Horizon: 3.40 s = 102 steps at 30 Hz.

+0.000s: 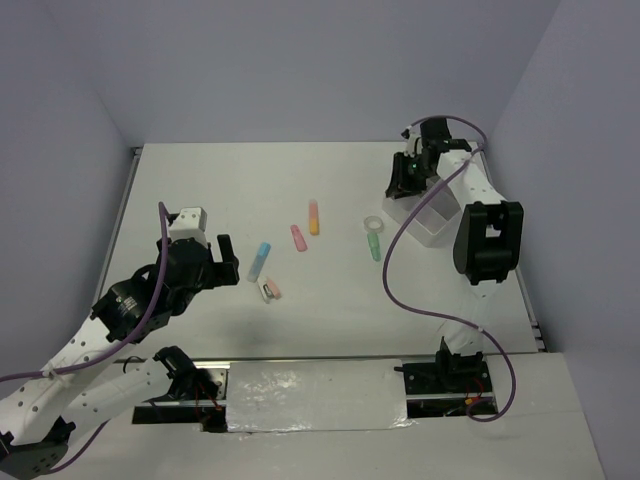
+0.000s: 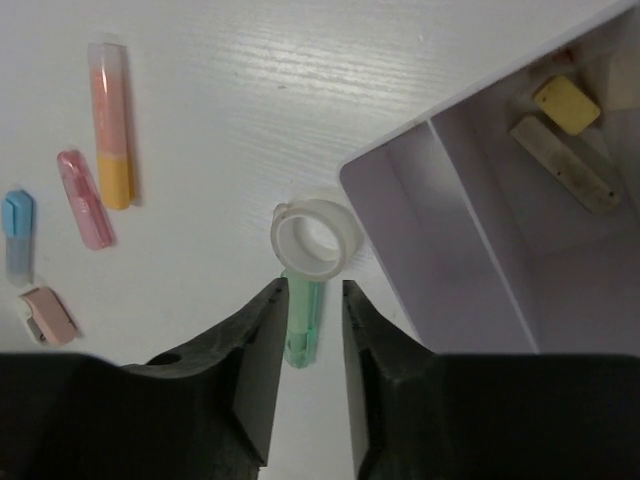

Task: Sort the stationery into containers
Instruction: Pick up the stationery from the center of the board, then place the stationery in the storage box.

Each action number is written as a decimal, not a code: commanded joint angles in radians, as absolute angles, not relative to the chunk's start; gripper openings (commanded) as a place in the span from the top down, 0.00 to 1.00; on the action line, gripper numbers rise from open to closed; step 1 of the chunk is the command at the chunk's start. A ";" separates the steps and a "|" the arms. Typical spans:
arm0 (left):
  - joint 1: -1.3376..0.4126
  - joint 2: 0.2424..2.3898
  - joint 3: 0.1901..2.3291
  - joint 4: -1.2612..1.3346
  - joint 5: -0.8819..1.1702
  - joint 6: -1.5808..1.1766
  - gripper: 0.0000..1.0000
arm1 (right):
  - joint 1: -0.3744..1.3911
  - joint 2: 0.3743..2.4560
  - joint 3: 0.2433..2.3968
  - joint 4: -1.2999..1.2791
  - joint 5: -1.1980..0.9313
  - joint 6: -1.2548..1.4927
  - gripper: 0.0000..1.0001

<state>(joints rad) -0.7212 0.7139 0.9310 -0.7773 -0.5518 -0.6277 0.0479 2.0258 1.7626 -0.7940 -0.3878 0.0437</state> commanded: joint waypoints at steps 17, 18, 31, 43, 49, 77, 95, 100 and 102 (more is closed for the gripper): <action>-0.716 0.718 0.933 -0.735 -0.546 -0.604 0.01 | 0.354 1.991 1.565 -0.654 0.083 0.038 0.58; -0.716 0.715 0.934 -0.736 -0.546 -0.603 0.01 | 0.354 2.000 1.565 -0.647 0.086 0.031 0.58; -0.716 0.710 0.933 -0.735 -0.543 -0.604 0.01 | 0.356 2.115 1.615 -0.638 0.052 0.015 0.61; -0.718 0.710 0.931 -0.733 -0.538 -0.600 0.01 | 0.360 2.028 1.600 -0.600 0.028 0.009 0.97; -0.716 0.712 0.931 -0.735 -0.537 -0.601 0.01 | 0.354 1.993 1.747 -0.761 0.038 -0.054 0.98; -0.716 0.716 0.930 -0.733 -0.535 -0.598 0.01 | 0.180 2.082 1.875 -0.897 -0.094 -0.060 0.93; -0.718 0.723 0.930 -0.730 -0.529 -0.594 0.01 | 0.147 2.123 1.899 -0.899 -0.107 -0.063 0.84; -0.716 0.723 0.928 -0.727 -0.526 -0.592 0.01 | 0.144 2.118 1.901 -0.899 -0.104 -0.060 0.79; -0.716 0.726 0.928 -0.727 -0.525 -0.592 0.01 | 0.146 2.117 1.902 -0.899 -0.101 -0.058 0.74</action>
<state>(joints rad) -0.7212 0.7250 0.9295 -0.7731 -0.5312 -0.6052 0.1524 2.1231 1.8755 -0.8993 -0.0937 -0.0498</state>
